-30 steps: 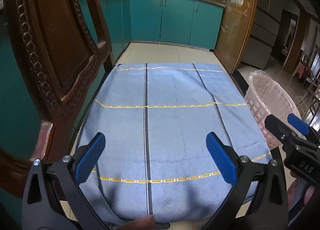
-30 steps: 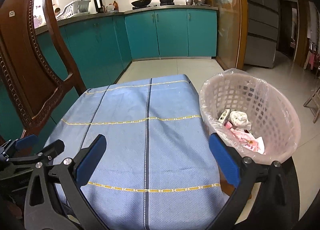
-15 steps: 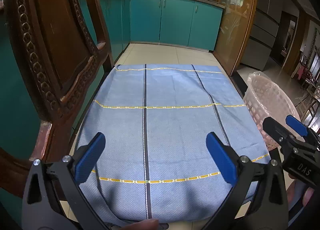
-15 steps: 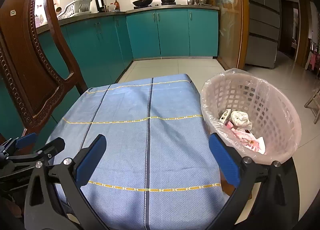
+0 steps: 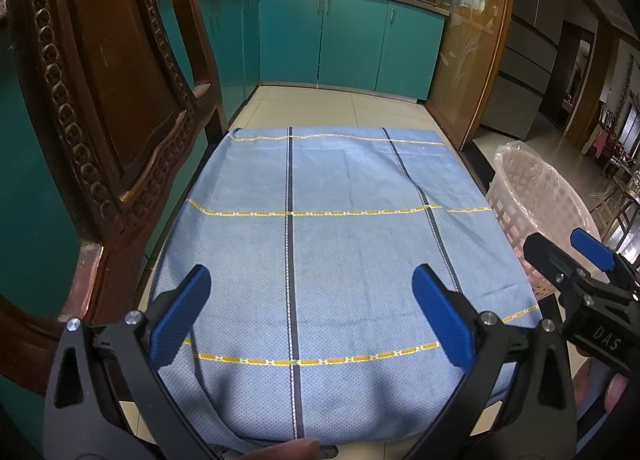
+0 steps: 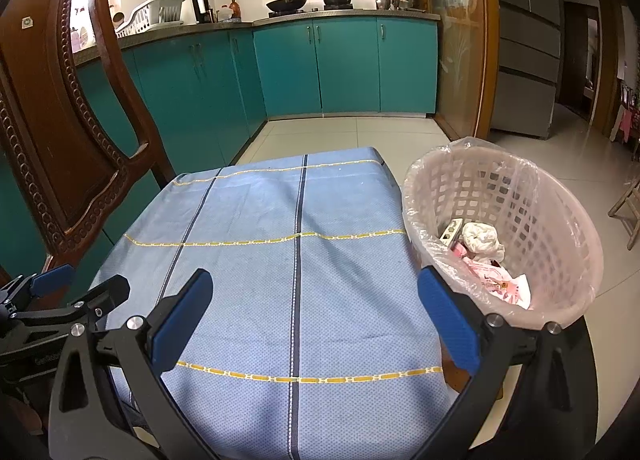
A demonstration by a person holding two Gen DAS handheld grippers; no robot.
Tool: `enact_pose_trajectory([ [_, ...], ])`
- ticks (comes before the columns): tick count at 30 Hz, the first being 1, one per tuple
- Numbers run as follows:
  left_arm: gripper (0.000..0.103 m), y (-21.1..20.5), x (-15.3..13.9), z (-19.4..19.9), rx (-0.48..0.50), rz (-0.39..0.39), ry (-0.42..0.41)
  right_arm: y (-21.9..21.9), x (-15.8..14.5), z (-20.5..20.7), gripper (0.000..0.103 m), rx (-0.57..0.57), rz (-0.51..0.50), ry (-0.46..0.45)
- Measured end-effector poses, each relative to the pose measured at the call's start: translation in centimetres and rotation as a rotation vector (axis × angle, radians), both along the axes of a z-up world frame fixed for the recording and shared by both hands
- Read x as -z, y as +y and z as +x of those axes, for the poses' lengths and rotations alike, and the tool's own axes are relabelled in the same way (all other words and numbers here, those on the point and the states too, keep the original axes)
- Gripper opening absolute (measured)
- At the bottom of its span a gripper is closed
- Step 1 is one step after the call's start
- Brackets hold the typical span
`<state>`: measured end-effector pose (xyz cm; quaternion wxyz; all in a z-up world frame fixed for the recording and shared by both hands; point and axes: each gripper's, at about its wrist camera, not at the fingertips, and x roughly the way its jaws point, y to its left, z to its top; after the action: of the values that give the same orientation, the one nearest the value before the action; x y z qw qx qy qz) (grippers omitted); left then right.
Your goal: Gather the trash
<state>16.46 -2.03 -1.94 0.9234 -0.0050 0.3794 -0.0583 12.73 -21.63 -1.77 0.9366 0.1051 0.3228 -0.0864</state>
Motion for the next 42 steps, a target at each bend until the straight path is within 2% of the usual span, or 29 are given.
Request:
enact_pose_trajectory([
  [42, 0.100, 0.01, 0.13, 0.01, 0.006, 0.005, 0.002, 0.16, 0.18, -0.10, 0.100, -0.010, -0.002, 0.017],
])
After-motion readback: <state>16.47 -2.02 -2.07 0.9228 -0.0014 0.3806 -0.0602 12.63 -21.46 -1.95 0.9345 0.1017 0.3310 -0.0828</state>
